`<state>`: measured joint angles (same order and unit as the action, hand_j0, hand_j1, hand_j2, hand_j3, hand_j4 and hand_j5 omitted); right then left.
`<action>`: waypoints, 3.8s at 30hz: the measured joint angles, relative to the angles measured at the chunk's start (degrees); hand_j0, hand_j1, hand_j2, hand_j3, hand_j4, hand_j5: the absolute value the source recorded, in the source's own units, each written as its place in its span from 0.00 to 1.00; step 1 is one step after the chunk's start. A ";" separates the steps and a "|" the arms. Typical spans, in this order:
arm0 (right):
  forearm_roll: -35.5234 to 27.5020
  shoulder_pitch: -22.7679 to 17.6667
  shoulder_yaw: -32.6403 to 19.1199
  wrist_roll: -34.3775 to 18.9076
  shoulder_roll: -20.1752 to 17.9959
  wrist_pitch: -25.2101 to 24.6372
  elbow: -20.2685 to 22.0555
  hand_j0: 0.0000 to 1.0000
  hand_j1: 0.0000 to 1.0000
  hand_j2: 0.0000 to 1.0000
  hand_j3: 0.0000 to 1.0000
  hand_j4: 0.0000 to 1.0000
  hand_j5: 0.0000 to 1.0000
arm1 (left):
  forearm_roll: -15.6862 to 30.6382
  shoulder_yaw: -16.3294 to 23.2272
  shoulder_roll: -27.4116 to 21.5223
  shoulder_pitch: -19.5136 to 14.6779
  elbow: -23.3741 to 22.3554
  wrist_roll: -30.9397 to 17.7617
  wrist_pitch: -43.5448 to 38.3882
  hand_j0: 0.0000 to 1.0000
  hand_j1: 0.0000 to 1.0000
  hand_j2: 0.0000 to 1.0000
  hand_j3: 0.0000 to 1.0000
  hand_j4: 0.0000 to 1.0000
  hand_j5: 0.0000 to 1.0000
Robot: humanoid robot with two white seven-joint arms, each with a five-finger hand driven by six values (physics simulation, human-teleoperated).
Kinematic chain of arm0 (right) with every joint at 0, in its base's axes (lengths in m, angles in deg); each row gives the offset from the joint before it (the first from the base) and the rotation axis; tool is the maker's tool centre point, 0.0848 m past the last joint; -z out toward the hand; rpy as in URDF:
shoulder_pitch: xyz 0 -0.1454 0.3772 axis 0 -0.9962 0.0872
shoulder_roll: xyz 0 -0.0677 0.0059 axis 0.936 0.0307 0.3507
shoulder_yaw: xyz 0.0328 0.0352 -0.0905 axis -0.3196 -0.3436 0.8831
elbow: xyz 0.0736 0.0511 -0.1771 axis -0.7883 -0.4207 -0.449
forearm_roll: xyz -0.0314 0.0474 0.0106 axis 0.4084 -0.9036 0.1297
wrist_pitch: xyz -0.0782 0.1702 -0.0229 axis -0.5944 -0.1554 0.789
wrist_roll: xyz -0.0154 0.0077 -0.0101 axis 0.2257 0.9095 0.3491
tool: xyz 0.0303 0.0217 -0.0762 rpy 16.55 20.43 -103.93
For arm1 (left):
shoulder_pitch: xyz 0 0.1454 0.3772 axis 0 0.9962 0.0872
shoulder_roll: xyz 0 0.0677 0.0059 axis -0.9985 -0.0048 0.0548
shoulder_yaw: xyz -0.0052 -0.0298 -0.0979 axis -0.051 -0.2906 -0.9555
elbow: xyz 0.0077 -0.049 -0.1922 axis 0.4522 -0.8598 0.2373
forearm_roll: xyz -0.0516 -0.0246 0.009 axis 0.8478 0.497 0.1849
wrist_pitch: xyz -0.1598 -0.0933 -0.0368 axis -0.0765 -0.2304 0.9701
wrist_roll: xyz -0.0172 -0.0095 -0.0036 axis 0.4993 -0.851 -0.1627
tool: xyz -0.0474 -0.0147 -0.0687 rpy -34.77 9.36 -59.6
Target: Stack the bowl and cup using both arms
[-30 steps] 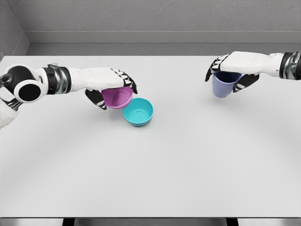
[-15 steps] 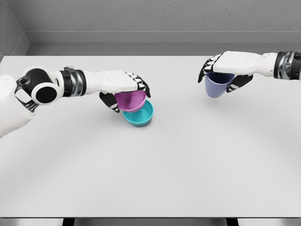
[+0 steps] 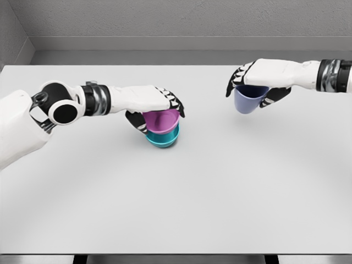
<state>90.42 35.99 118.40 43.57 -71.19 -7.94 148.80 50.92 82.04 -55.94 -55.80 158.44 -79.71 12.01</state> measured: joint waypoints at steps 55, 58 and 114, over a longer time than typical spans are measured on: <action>0.16 1.14 0.08 -0.11 4.61 -0.08 1.93 0.65 0.65 0.65 0.65 0.65 0.65 | 1.69 -39.53 -17.39 37.35 4.55 15.41 16.21 1.00 1.00 1.00 1.00 1.00 1.00; 0.14 1.14 0.08 -0.11 5.10 -0.08 1.98 0.65 0.65 0.65 0.65 0.65 0.65 | 1.14 -44.04 -13.12 39.02 1.33 16.46 16.66 1.00 1.00 1.00 1.00 1.00 1.00; 2.33 1.49 0.34 -0.03 14.34 -0.08 11.65 0.66 0.66 0.66 0.66 0.66 0.66 | 0.81 -59.45 0.18 43.86 -8.96 15.02 17.54 1.00 1.00 1.00 1.00 1.00 1.00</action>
<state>92.75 37.48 118.75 43.55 -56.85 -8.02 160.45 51.73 22.59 -55.76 -11.94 149.49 -64.69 29.55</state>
